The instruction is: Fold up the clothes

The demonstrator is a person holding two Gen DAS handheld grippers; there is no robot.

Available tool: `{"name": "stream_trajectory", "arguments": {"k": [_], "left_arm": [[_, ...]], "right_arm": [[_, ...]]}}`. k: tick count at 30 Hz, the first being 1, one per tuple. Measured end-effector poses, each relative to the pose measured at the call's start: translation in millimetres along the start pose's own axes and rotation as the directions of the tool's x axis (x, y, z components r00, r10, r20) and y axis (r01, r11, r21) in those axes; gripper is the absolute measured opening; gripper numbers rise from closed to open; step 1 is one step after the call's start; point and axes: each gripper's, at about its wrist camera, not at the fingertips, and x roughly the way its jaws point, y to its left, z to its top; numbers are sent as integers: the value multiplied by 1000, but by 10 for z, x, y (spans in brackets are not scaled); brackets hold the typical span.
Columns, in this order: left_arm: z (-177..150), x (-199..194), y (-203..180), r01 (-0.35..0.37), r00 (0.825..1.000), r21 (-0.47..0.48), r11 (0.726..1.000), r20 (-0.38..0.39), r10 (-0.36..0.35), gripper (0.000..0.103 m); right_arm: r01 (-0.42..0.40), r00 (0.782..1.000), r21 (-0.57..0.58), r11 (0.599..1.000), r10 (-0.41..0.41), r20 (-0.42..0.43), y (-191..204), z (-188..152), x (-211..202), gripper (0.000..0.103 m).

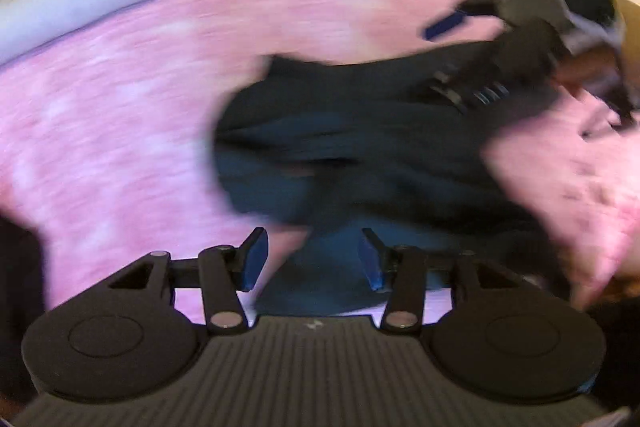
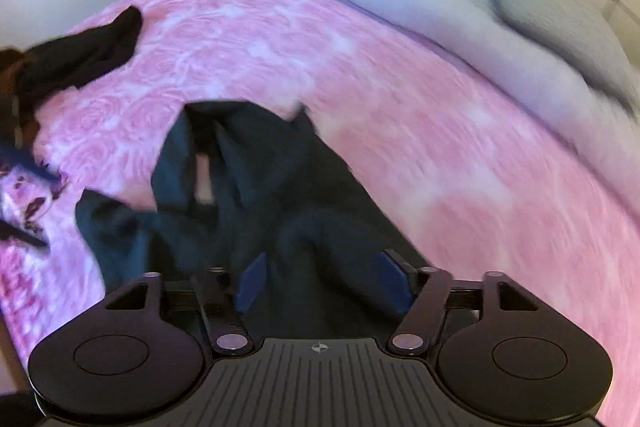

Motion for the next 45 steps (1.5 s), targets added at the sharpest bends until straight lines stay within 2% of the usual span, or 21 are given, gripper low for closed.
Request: {"name": "stream_trajectory", "arguments": {"k": [3, 5, 7, 10, 12, 14, 16, 19, 20, 22, 26, 27, 29, 32, 35, 38, 40, 42, 43, 44, 45], "left_arm": [[-93, 80, 446, -39, 999, -61, 997, 5, 39, 50], [-172, 140, 663, -39, 999, -83, 996, 9, 40, 61], [-233, 222, 814, -36, 999, -94, 995, 6, 36, 66], [-295, 342, 958, -16, 1000, -92, 996, 2, 16, 66], [-296, 384, 1027, 5, 1000, -88, 996, 10, -4, 66], [-310, 373, 1029, 32, 999, -87, 996, 27, -29, 66], [-243, 403, 998, 63, 997, -71, 996, 46, -60, 66], [-86, 437, 843, 98, 993, -13, 995, 72, -96, 66], [-26, 459, 775, 110, 991, 4, 994, 79, -110, 66], [101, 505, 623, 138, 986, 36, 990, 89, -141, 66], [388, 606, 220, 185, 976, 99, 978, 96, -195, 66], [453, 638, 66, 194, 974, 127, 973, 91, -206, 66], [583, 704, -242, 212, 970, 184, 960, 79, -230, 66], [748, 838, -701, 239, 964, 272, 932, 48, -261, 66], [915, 1000, -1110, 266, 959, 324, 908, 7, -283, 66], [1123, 1116, -1464, 275, 956, 378, 884, -12, -292, 66], [1272, 1203, -1626, 280, 955, 404, 871, -24, -296, 66], [1387, 1353, -1829, 306, 949, 419, 855, -60, -311, 66], [1446, 1441, -1921, 322, 944, 425, 846, -80, -319, 66], [1484, 1537, -1998, 336, 940, 429, 838, -100, -326, 66], [1522, 1633, -2075, 350, 936, 434, 830, -120, -332, 66]], "right_arm": [[25, 1000, -54, 998, -26, -9, 388, 308, 521, 75], [47, 997, -81, 996, -52, -56, 570, 430, 877, 75], [63, 990, -139, 988, -80, -120, 722, 492, 1192, 75], [97, 970, -216, 972, -141, -199, 860, 492, 1546, 70], [127, 973, -175, 976, -158, -171, 743, 520, 1478, 5], [156, 978, -120, 981, -170, -122, 584, 561, 1288, 4], [198, 979, -48, 979, -200, -43, 358, 597, 862, 4], [312, 947, 103, 945, -317, 40, -99, 452, -30, 4], [354, 929, 168, 920, -367, 53, -279, 353, -378, 4], [446, 878, 310, 840, -478, 33, -629, -1, -1060, 4], [587, 761, 533, 609, -639, -109, -1134, -903, -2003, 4], [608, 741, 565, 557, -654, -152, -1215, -1148, -2139, 4], [631, 723, 607, 482, -650, -235, -1342, -1634, -2260, 4], [642, 728, 654, 400, -586, -355, -1510, -2388, -2177, 4], [633, 750, 696, 339, -494, -441, -1619, -3061, -2061, 4], [596, 798, 738, 317, -333, -502, -1612, -3681, -1956, 4], [547, 836, 790, 277, -224, -501, -1528, -4027, -1945, 4], [500, 865, 814, 294, -120, -488, -1491, -4183, -1920, 5], [500, 865, 809, 310, -123, -487, -1474, -4161, -1949, 6], [499, 865, 803, 326, -127, -486, -1456, -4140, -1978, 13], [507, 860, 783, 360, -147, -489, -1427, -4073, -2004, 32]]}}
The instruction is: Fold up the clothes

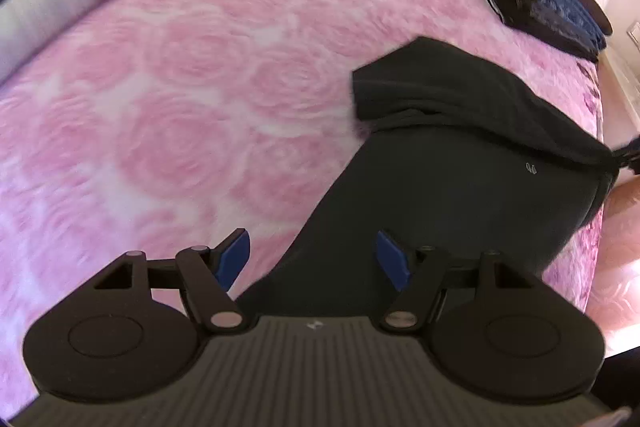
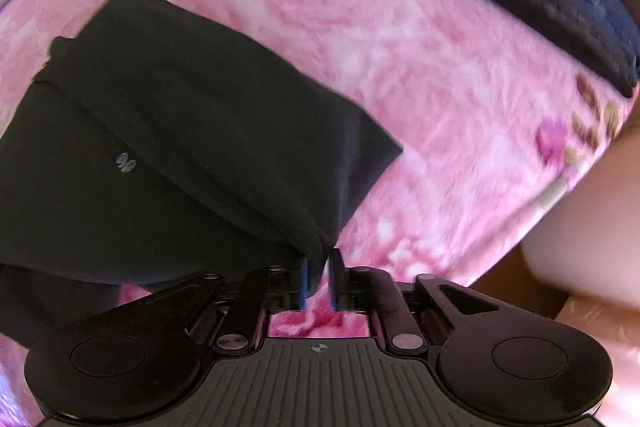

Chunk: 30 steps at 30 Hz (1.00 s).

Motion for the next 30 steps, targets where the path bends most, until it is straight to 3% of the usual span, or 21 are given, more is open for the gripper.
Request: {"name": "stream_trajectory", "arguments": {"k": [3, 7, 9, 10, 11, 13, 14, 15, 16, 17, 19, 21, 23, 25, 29, 30], "left_arm": [[172, 327, -34, 56, 998, 13, 998, -33, -55, 66], [311, 637, -90, 151, 988, 7, 989, -38, -150, 64], [352, 755, -122, 201, 979, -1, 980, -37, -201, 55], [366, 784, -137, 211, 977, -6, 977, -37, -211, 36], [380, 813, -152, 221, 974, -11, 975, -37, -221, 25], [386, 789, -160, 225, 974, -19, 974, -12, -225, 12], [365, 698, -121, 228, 974, -37, 973, 21, -228, 11], [343, 606, -81, 232, 972, -55, 971, 54, -229, 10], [312, 489, -36, 231, 971, -66, 971, 81, -225, 10], [280, 350, 2, 213, 973, -67, 975, 100, -206, 9], [215, 43, 110, 166, 978, -85, 983, 143, -153, 9], [111, -391, 321, 103, 976, -150, 983, 203, -72, 9], [-21, -947, 575, 21, 963, -228, 973, 268, 42, 9], [-147, -1455, 727, -63, 941, -276, 959, 303, 149, 9], [-279, -2062, 825, -147, 898, -353, 924, 345, 275, 12], [-278, -2017, 823, -152, 902, -352, 924, 331, 275, 13]], "right_arm": [[54, 987, -172, 984, -27, 157, 265, 72, -300, 64], [52, 952, -353, 934, 61, 301, 568, 291, -351, 76], [32, 950, -447, 894, 111, 290, 717, 438, -123, 78], [22, 953, -493, 870, 131, 272, 774, 493, 31, 78], [15, 958, -535, 845, 141, 249, 825, 549, 198, 78], [8, 972, -599, 801, 134, 191, 897, 658, 536, 78], [-18, 977, -590, 807, 140, 161, 887, 721, 629, 69], [-63, 977, -559, 827, 164, 133, 844, 793, 667, 40], [-84, 976, -538, 839, 179, 127, 824, 833, 642, 27], [-74, 975, -534, 842, 174, 140, 837, 855, 582, 19], [-68, 961, -552, 831, 203, 186, 925, 879, 364, 14], [-81, 932, -573, 816, 265, 245, 1068, 953, 54, 13], [-111, 886, -584, 804, 346, 308, 1219, 1085, -282, 13], [-175, 822, -567, 805, 436, 365, 1356, 1297, -602, 13], [-355, 683, -473, 807, 569, 459, 1514, 1680, -1116, 12], [-412, 650, -436, 800, 593, 475, 1503, 1753, -1165, 12]]}}
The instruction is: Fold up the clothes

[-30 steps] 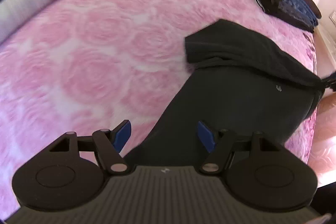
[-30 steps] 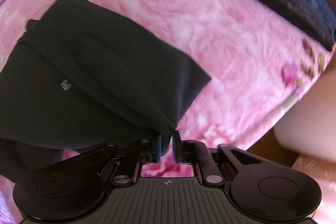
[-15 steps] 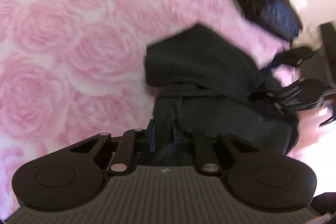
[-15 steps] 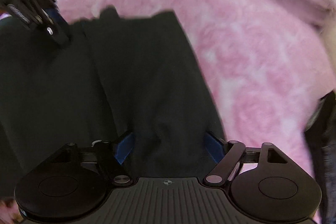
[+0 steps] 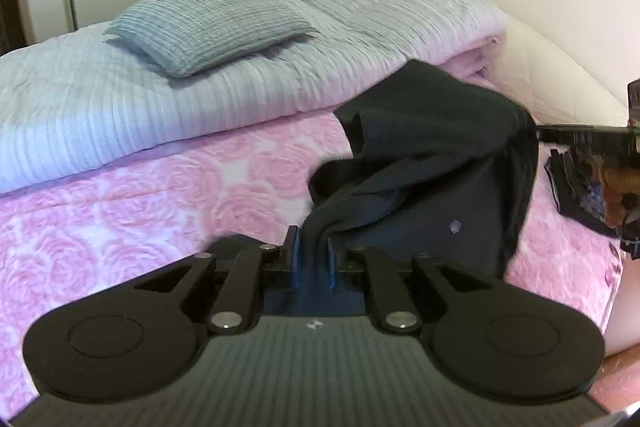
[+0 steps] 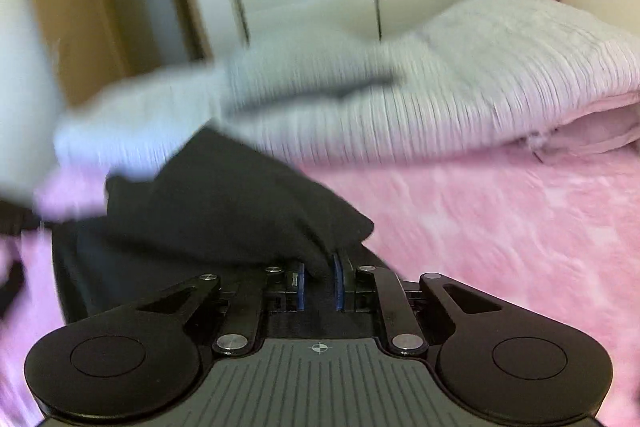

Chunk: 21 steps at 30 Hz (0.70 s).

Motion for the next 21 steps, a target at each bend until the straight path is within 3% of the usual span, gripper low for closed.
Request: {"name": "stream_trajectory", "arguments": {"k": [2, 4, 7, 9, 11, 13, 16, 19, 21], "left_arm": [[-77, 159, -27, -12, 999, 18, 1000, -46, 13, 25], [-232, 407, -39, -22, 992, 35, 999, -121, 26, 25], [-591, 691, -1, -18, 973, 38, 999, -228, 26, 22], [-738, 817, 37, -11, 964, 29, 1000, -266, 18, 25], [-765, 906, 88, -10, 962, 22, 1000, -272, 16, 37], [-677, 1021, 103, 0, 966, 32, 999, -257, 8, 41], [-459, 1275, -21, 40, 976, 116, 992, -220, -13, 48], [-263, 1657, -362, 100, 978, 261, 960, -201, -47, 58], [-185, 1925, -619, 135, 977, 343, 930, -205, -66, 64]], "right_arm": [[-22, 999, 116, 993, 18, 29, -103, 72, 37, 12], [4, 1000, 230, 973, -6, 9, -302, 38, 156, 12], [140, 989, 299, 944, -121, -81, -646, -198, 271, 12], [239, 967, 293, 926, -199, -161, -864, -397, 295, 12], [301, 945, 280, 912, -245, -217, -1008, -576, 256, 12], [311, 938, 285, 907, -245, -245, -1126, -691, 189, 12], [366, 925, 304, 880, -310, -219, -1261, -716, 90, 12], [439, 897, 292, 850, -397, -195, -1408, -717, -22, 12], [443, 893, 284, 850, -393, -218, -1519, -769, -57, 12]]}}
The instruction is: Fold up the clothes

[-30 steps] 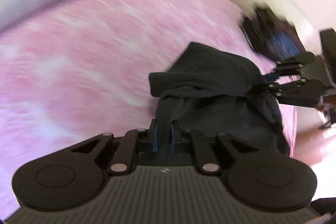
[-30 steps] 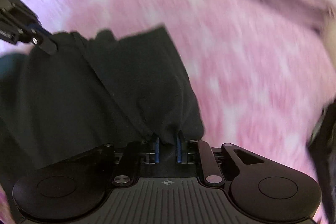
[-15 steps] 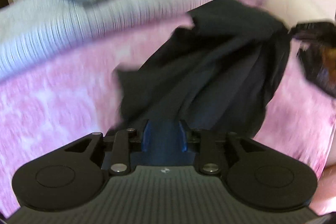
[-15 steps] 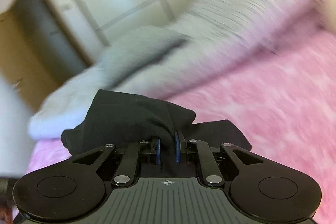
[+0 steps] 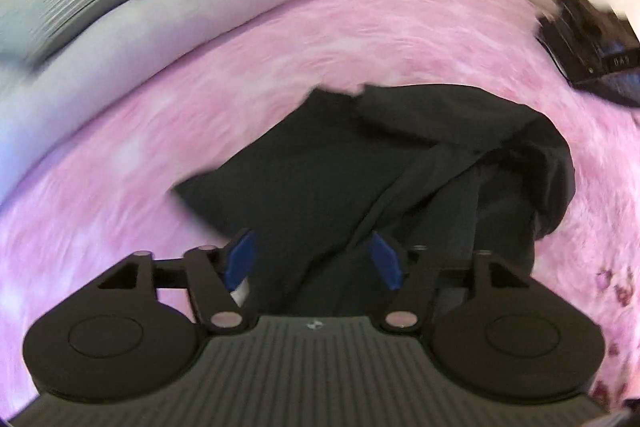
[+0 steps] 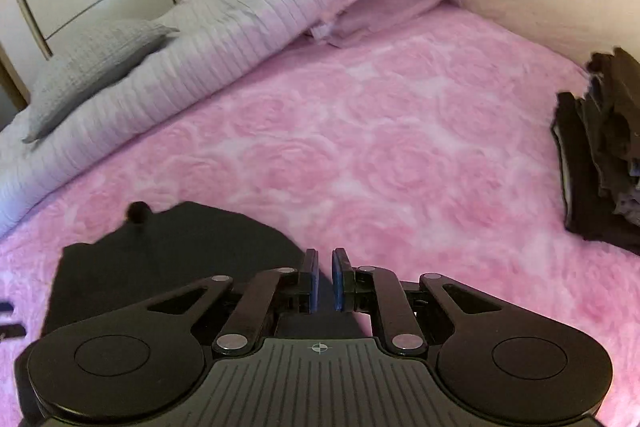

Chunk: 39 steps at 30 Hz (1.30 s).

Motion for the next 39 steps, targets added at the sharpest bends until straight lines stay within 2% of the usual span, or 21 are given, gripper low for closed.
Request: {"name": "stream_trajectory", "arguments": {"k": [2, 4, 6, 9, 10, 11, 12, 15, 16, 17, 19, 21, 23, 25, 26, 29, 31, 33, 36, 37, 39], "left_arm": [[150, 273, -170, 20, 1000, 78, 997, -16, -19, 64], [232, 514, -352, 36, 999, 171, 985, -19, -33, 64], [266, 746, -558, 76, 997, 267, 961, -38, -68, 64], [272, 1085, -864, 145, 989, 394, 908, -88, -120, 55], [273, 1192, -961, 167, 985, 432, 886, -105, -134, 33], [269, 1211, -975, 160, 987, 435, 886, -96, -131, 12], [267, 1224, -983, 153, 988, 436, 887, -86, -128, 5], [377, 816, -524, 66, 996, 233, 970, 43, -78, 6], [413, 655, -337, 37, 995, 151, 988, 84, -50, 5], [418, 488, -105, -20, 994, 81, 997, 108, 11, 5], [400, 166, 375, -128, 981, -61, 990, 136, 135, 5], [347, -114, 834, -229, 958, -177, 957, 134, 254, 5], [225, -359, 1273, -324, 926, -273, 906, 106, 363, 5], [63, -611, 1650, -393, 890, -365, 844, 78, 449, 5], [-26, -764, 1833, -417, 874, -415, 808, 63, 483, 5], [-288, -1194, 2159, -483, 828, -475, 736, 25, 560, 5], [-489, -1461, 2354, -530, 796, -495, 689, -10, 606, 5], [-696, -1644, 2479, -590, 752, -505, 630, -62, 656, 5], [-1134, -1879, 2717, -632, 714, -563, 532, -158, 682, 5], [-1226, -1861, 2782, -650, 706, -557, 517, -191, 682, 5], [-1479, -1751, 2829, -684, 703, -520, 512, -283, 652, 8]], "right_arm": [[-31, 999, -55, 998, 29, -32, -6, -20, 86, 14], [-85, 996, -146, 986, 78, -53, 102, -65, 191, 24], [-138, 990, -269, 953, 127, -61, 278, -135, 317, 49], [-186, 983, -423, 887, 169, -76, 536, -242, 527, 55], [-195, 981, -467, 863, 176, -85, 603, -280, 593, 56], [-204, 979, -510, 836, 182, -94, 669, -318, 659, 57], [-207, 978, -552, 808, 183, -100, 728, -354, 718, 59], [-207, 977, -644, 736, 185, -101, 861, -398, 787, 61], [-209, 976, -665, 717, 191, -101, 903, -400, 801, 62], [-210, 976, -682, 701, 193, -102, 944, -398, 818, 65], [-192, 981, -712, 675, 161, -111, 1037, -415, 909, 66], [-177, 984, -737, 652, 114, -135, 1142, -461, 1079, 66], [-174, 984, -722, 670, 94, -150, 1181, -473, 1224, 65], [-169, 984, -705, 689, 77, -162, 1205, -469, 1346, 32], [-163, 985, -693, 702, 70, -160, 1180, -431, 1354, 0], [-106, 994, -645, 757, 63, -90, 992, -222, 1141, 0], [-10, 1000, -577, 817, 0, -17, 694, -33, 915, 0], [97, 995, -492, 865, -90, 39, 357, 132, 703, 0], [261, 964, -354, 898, -265, 39, -236, 201, 498, 0], [302, 949, -308, 902, -315, 9, -431, 184, 482, 0], [353, 919, -245, 903, -383, -89, -727, 96, 525, 0]]}}
